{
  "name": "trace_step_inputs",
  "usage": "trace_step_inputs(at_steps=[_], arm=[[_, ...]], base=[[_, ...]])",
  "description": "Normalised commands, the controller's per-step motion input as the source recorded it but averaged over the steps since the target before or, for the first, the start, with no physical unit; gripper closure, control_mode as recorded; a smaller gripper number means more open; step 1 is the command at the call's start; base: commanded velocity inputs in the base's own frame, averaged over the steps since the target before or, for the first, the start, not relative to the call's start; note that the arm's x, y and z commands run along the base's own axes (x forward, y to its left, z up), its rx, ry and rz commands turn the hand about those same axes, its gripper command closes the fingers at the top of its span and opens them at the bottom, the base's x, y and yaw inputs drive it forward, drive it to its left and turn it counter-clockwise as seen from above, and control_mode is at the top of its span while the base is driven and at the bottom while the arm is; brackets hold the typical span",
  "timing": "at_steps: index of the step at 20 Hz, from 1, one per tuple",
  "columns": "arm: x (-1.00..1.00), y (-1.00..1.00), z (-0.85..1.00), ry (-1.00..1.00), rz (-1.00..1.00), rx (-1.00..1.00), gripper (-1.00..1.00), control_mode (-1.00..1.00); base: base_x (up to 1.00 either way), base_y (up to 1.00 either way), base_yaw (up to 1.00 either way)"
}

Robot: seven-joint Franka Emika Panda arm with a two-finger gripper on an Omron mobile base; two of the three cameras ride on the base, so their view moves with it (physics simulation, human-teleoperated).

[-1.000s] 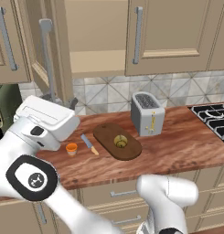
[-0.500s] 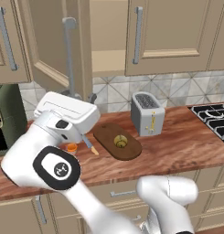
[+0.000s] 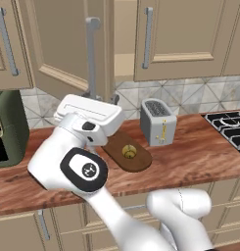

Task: Pick the bread, place it on the cutting board, pick the jam, place it on the counter, and close the cabinet.

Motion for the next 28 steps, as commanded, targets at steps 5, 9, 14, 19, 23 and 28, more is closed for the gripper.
trace_step_inputs(at_steps=[5, 9, 14, 19, 23, 28], arm=[[0.19, -0.36, 0.01, 0.00, 0.00, 0.00, -1.00, -1.00], [0.24, -0.36, 0.02, 0.00, 0.00, 0.00, -1.00, -1.00], [0.28, -0.35, 0.02, 0.00, 0.00, 0.00, -1.00, -1.00], [0.27, -0.32, 0.00, 0.00, 0.00, 0.00, -1.00, -1.00], [0.26, -0.35, 0.01, 0.00, 0.01, 0.01, -1.00, -1.00], [0.31, -0.33, 0.00, 0.00, 0.04, 0.01, -1.00, -1.00]], base=[[0.00, 0.00, 0.00], [0.00, 0.00, 0.00], [0.00, 0.00, 0.00], [0.00, 0.00, 0.00], [0.00, 0.00, 0.00], [0.00, 0.00, 0.00]])
